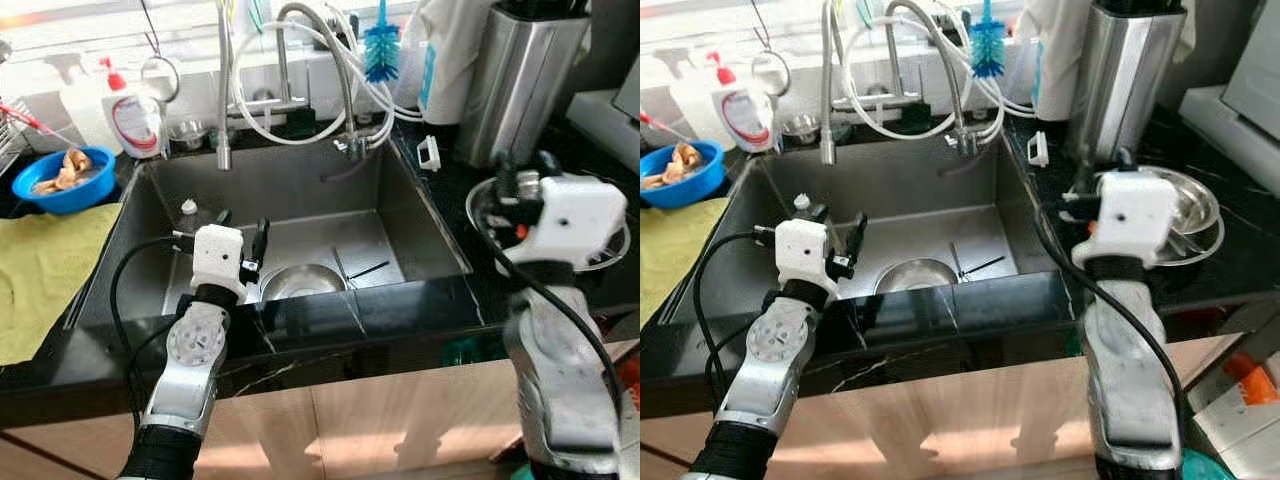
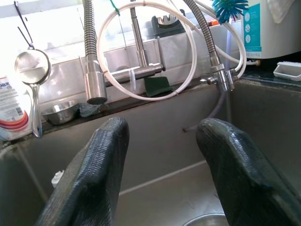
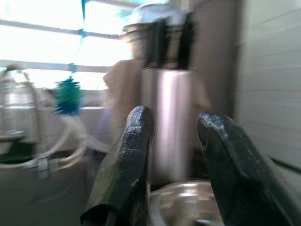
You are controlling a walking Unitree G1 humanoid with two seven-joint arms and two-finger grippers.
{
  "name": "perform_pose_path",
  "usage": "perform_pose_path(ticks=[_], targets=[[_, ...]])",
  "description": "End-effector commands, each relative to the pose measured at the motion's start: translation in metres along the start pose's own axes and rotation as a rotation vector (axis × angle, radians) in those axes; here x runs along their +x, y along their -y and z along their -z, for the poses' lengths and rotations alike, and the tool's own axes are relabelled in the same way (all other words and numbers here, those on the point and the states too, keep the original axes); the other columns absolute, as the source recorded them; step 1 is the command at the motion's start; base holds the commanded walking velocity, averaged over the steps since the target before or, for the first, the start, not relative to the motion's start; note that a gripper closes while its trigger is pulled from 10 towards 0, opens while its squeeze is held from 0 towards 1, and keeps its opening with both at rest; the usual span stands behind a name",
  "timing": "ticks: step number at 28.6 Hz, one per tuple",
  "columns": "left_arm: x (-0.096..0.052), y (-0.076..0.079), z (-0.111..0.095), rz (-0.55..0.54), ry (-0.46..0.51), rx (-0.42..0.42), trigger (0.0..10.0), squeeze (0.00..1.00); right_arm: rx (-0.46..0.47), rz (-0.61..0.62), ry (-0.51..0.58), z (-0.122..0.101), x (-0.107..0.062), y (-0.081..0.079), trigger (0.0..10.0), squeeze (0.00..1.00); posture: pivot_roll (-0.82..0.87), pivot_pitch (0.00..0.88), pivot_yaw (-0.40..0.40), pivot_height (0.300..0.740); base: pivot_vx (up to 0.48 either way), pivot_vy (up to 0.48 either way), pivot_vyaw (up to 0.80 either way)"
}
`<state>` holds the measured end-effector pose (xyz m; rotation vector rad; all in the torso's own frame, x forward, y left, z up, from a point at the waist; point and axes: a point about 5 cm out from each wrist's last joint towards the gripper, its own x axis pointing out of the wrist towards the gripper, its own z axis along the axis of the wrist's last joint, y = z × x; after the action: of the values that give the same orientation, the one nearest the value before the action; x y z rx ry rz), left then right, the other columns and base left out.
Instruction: Kitchen organization
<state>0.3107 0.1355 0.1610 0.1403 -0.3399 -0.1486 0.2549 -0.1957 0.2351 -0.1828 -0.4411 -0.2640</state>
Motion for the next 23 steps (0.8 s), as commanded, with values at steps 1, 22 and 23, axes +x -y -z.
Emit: perform_pose_path(ticks=[1, 22, 23], targets=[[0.000, -0.003, 0.000, -0.006, -0.005, 0.000, 10.0, 0.00, -0.042, 0.037, 0.039, -0.008, -0.005, 0.009, 10.0, 0.00, -0.17, 0.000, 0.081, 0.740, 0.000, 0.000, 0.00], [0.000, -0.003, -0.001, -0.006, -0.004, 0.000, 10.0, 0.00, 0.073, 0.200, -0.154, 0.024, -0.027, 0.032, 10.0, 1.00, -0.16, 0.000, 0.080, 0.740, 0.000, 0.000, 0.00], [-0.001, -0.003, 0.000, -0.005, -0.004, 0.000, 10.0, 0.00, 0.075, 0.203, -0.163, 0.025, -0.027, 0.032, 10.0, 1.00, -0.16, 0.000, 0.081, 0.740, 0.000, 0.000, 0.00]])
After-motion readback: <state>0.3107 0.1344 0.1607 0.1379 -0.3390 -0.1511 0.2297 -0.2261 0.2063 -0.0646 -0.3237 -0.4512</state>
